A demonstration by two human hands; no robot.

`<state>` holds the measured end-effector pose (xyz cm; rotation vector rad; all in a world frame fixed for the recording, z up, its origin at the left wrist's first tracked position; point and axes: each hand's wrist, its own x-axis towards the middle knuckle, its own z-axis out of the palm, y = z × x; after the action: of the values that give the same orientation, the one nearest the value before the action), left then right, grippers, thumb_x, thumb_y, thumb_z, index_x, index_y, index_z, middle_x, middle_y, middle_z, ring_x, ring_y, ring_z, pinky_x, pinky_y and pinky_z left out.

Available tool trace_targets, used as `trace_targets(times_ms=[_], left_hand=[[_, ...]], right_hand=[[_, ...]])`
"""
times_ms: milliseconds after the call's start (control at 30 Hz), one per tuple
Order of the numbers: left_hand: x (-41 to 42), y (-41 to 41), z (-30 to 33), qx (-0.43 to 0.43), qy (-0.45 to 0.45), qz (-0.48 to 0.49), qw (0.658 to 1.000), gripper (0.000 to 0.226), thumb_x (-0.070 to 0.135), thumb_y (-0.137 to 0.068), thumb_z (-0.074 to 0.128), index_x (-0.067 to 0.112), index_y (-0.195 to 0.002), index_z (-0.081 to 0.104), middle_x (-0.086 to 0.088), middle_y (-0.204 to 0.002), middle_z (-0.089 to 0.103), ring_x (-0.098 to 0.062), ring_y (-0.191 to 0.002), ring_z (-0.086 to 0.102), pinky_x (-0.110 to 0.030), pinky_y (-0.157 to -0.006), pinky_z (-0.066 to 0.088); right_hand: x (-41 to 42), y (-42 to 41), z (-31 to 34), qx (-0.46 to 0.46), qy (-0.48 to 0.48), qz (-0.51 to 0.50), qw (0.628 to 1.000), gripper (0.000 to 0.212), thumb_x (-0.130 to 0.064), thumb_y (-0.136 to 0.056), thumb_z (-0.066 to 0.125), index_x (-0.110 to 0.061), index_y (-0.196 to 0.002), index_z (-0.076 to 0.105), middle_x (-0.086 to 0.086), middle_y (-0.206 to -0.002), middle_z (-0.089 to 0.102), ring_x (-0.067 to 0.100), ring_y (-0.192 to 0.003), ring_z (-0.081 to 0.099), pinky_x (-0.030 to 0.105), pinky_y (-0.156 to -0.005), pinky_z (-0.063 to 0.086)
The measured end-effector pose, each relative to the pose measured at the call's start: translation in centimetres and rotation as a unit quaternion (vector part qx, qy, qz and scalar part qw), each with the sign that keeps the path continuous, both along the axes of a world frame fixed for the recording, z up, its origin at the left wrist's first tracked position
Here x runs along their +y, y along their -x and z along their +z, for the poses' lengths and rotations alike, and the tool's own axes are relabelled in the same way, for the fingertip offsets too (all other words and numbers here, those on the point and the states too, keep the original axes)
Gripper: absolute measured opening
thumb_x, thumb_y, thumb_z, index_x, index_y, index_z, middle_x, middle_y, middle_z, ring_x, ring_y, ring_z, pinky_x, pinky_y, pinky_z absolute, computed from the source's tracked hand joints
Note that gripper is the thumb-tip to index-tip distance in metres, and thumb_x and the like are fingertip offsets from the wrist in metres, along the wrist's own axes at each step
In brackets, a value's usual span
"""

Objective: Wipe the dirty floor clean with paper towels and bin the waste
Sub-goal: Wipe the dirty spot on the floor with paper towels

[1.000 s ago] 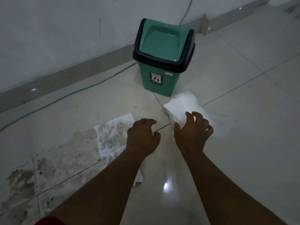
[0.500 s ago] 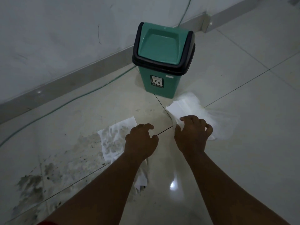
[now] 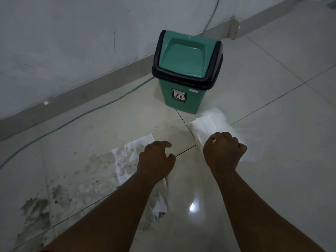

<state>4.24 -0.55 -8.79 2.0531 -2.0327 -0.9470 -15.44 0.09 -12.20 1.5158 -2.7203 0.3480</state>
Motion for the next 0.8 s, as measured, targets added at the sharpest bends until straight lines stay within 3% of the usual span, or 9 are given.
trace_targets(times_ms=[133,267,333,400,467,533,600,700,800], left_hand=[[-0.5,1.1,0.4,0.037,-0.024,0.014,0.999,0.034,0.041,-0.087,0.061,0.036,-0.121,0.062,0.009,-0.126,0.062,-0.012,-0.104,0.061,-0.035,-0.103,0.046],[-0.6,2.6,2.1,0.198,-0.078,0.09,0.973,0.042,0.062,-0.083,0.062,0.035,-0.114,0.069,0.016,-0.114,0.068,-0.005,-0.107,0.062,-0.026,-0.091,0.047],[-0.5,3.4,3.4,0.318,-0.16,0.123,0.926,0.062,0.077,-0.073,0.058,0.037,-0.119,0.066,0.014,-0.119,0.068,-0.011,-0.111,0.063,-0.033,-0.094,0.051],[-0.2,3.8,4.2,0.429,-0.242,0.159,0.856,0.071,0.079,-0.068,0.063,0.033,-0.123,0.064,0.007,-0.121,0.07,-0.016,-0.111,0.067,-0.041,-0.094,0.053],[-0.1,3.4,4.4,0.503,-0.281,0.206,0.791,0.068,0.069,-0.071,0.072,0.025,-0.122,0.066,0.0,-0.115,0.074,-0.02,-0.107,0.071,-0.04,-0.091,0.055],[0.2,2.6,4.4,0.518,-0.272,0.263,0.767,0.052,0.047,-0.081,0.075,0.016,-0.121,0.067,-0.007,-0.109,0.076,-0.023,-0.102,0.073,-0.039,-0.088,0.058],[0.5,1.2,4.1,0.502,-0.258,0.306,0.767,0.032,0.027,-0.091,0.066,0.01,-0.118,0.067,-0.01,-0.102,0.077,-0.027,-0.094,0.074,-0.04,-0.082,0.061],[1.1,-1.8,3.9,0.533,-0.267,0.366,0.715,0.029,0.015,-0.094,0.056,0.004,-0.119,0.064,-0.018,-0.106,0.075,-0.036,-0.097,0.072,-0.046,-0.082,0.06],[1.6,-5.6,4.4,0.572,-0.282,0.375,0.673,0.031,0.016,-0.092,0.059,0.006,-0.121,0.063,-0.018,-0.112,0.073,-0.036,-0.099,0.072,-0.048,-0.077,0.061]], right_hand=[[0.7,-0.4,1.1,-0.075,0.114,0.002,0.991,0.011,-0.029,-0.087,0.059,-0.025,-0.09,0.068,-0.004,-0.099,0.068,0.022,-0.087,0.06,0.041,-0.091,0.034],[1.8,-1.3,2.7,-0.107,0.187,0.062,0.975,0.014,-0.029,-0.09,0.062,-0.018,-0.095,0.07,0.001,-0.108,0.071,0.023,-0.101,0.064,0.049,-0.098,0.041],[2.4,-2.3,3.6,-0.141,0.213,0.125,0.959,0.012,-0.025,-0.089,0.064,-0.017,-0.095,0.071,0.004,-0.111,0.07,0.022,-0.107,0.062,0.05,-0.099,0.042],[2.9,-3.7,4.3,-0.208,0.243,0.212,0.924,0.01,-0.017,-0.089,0.067,-0.016,-0.097,0.071,0.005,-0.108,0.07,0.012,-0.108,0.059,0.041,-0.098,0.046],[3.4,-5.2,4.8,-0.262,0.212,0.278,0.899,0.011,-0.015,-0.09,0.067,-0.017,-0.1,0.071,0.003,-0.109,0.07,0.006,-0.11,0.056,0.036,-0.097,0.048],[4.0,-6.5,4.9,-0.277,0.15,0.301,0.9,0.017,-0.019,-0.092,0.062,-0.016,-0.106,0.072,0.003,-0.119,0.066,0.015,-0.119,0.055,0.04,-0.101,0.046],[4.6,-7.5,5.0,-0.309,0.12,0.276,0.902,0.024,-0.028,-0.094,0.056,-0.019,-0.11,0.071,0.0,-0.134,0.056,0.016,-0.129,0.046,0.039,-0.109,0.041],[4.8,-9.3,5.7,-0.395,0.098,0.167,0.898,0.025,-0.043,-0.096,0.052,-0.03,-0.116,0.06,-0.003,-0.143,0.045,0.014,-0.135,0.038,0.036,-0.11,0.037],[3.6,-10.5,6.2,-0.538,-0.003,0.025,0.842,0.05,-0.054,-0.093,0.057,-0.032,-0.136,0.043,-0.006,-0.135,0.049,0.01,-0.119,0.05,0.031,-0.095,0.047]])
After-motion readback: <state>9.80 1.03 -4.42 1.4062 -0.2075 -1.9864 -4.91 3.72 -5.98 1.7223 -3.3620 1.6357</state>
